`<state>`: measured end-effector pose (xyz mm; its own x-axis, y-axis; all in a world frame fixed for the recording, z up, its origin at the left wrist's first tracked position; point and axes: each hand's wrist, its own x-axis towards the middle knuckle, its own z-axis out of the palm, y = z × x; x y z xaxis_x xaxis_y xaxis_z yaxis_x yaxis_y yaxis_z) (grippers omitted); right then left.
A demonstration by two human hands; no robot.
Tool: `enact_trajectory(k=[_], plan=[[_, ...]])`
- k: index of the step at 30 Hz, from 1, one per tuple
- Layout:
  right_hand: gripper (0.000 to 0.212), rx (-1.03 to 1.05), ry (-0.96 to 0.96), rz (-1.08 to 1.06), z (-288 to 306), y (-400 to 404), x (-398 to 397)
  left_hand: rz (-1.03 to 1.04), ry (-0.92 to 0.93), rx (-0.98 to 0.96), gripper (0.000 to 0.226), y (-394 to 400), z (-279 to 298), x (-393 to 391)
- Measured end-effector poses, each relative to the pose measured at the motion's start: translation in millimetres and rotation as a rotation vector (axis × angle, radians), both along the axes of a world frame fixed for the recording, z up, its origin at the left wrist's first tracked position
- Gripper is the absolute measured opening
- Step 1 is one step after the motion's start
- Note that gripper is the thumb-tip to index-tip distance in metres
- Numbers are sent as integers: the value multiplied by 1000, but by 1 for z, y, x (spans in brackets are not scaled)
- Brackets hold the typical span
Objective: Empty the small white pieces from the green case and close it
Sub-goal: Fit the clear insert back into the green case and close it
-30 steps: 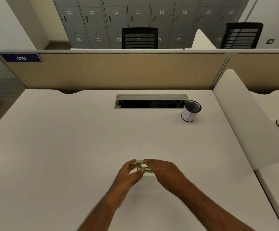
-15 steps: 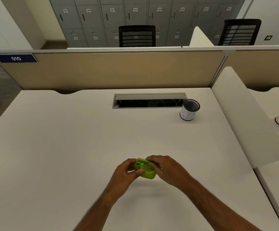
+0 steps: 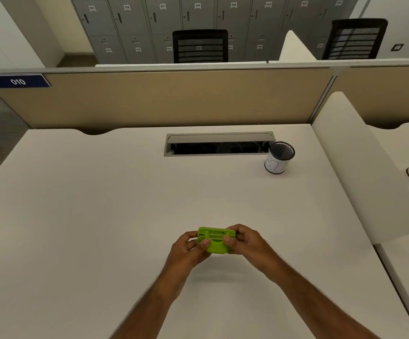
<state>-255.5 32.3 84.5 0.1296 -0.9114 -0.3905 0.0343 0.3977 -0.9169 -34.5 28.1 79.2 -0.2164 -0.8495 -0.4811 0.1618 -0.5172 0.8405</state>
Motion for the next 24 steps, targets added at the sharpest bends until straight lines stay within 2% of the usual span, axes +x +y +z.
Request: enact_trajectory(k=[3, 10, 13, 17, 21, 24], plan=[[39, 15, 29, 11, -5, 1, 1, 28, 2, 21, 37, -2, -2, -3], [38, 62, 49, -11, -19, -4, 6, 48, -52, 44, 32, -4, -9, -3], [45, 89, 55, -19, -28, -5, 6, 67, -79, 57, 28, -6, -16, -2], [58, 112, 101, -31, -41, -7, 7, 32, -219, 41, 34, -8, -25, -4], [55, 88, 251, -38, -56, -5, 7, 7, -354, 29, 38, -11, -34, -9], [47, 71, 278, -31, -66, -3, 6, 17, -446, 19, 35, -11, -42, -13]])
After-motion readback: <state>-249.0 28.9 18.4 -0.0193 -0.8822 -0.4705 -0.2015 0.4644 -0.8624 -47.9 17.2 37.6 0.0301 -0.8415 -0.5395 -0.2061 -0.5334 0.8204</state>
